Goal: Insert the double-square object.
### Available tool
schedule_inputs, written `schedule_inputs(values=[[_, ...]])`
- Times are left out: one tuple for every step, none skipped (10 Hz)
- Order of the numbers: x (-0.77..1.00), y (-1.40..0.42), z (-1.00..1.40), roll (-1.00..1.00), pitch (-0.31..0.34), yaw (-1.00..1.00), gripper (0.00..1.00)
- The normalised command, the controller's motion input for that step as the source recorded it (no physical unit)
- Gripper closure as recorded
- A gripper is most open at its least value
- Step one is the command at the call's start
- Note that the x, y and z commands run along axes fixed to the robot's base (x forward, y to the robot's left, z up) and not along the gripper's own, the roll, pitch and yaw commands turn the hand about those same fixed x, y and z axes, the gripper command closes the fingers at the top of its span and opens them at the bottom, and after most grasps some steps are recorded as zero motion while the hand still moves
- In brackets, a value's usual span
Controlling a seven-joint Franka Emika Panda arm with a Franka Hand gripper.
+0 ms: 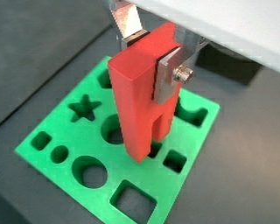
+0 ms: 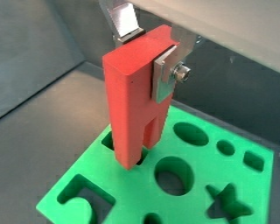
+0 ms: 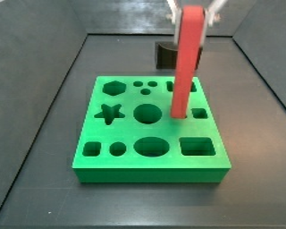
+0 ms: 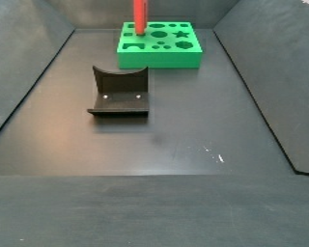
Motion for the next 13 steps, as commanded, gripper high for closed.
schedule_inputs(values=[[0.49, -0.11, -0.32, -0.01, 0.0, -0.64, 1.0], [0.49, -0.12, -0.23, -0.05, 0.003, -0.64, 1.0], [0.47, -0.11, -0.14, -0.08, 0.01, -0.65, 1.0], [0.44, -0.08, -0.15, -0.06, 0.01, -0.68, 1.0], [0.33, 0.0, -0.19, 0.0, 0.0, -0.79, 1.0], [0.17, 0.0, -0.21, 0.0, 0.001, -0.91, 1.0], [0.0, 0.0, -0.18, 0.0, 0.003, -1.0, 1.0], [0.0, 0.0, -0.15, 0.0, 0.009, -1.0, 1.0], [0.0, 0.0, -0.12, 0.0, 0.009, -1.0, 1.0], [0.0, 0.0, -0.12, 0.0, 0.013, -1.0, 1.0], [0.0, 0.0, -0.12, 0.0, 0.011, -1.0, 1.0], [0.0, 0.0, -0.12, 0.0, 0.013, -1.0, 1.0], [0.0, 0.0, -0.12, 0.0, 0.017, -1.0, 1.0]])
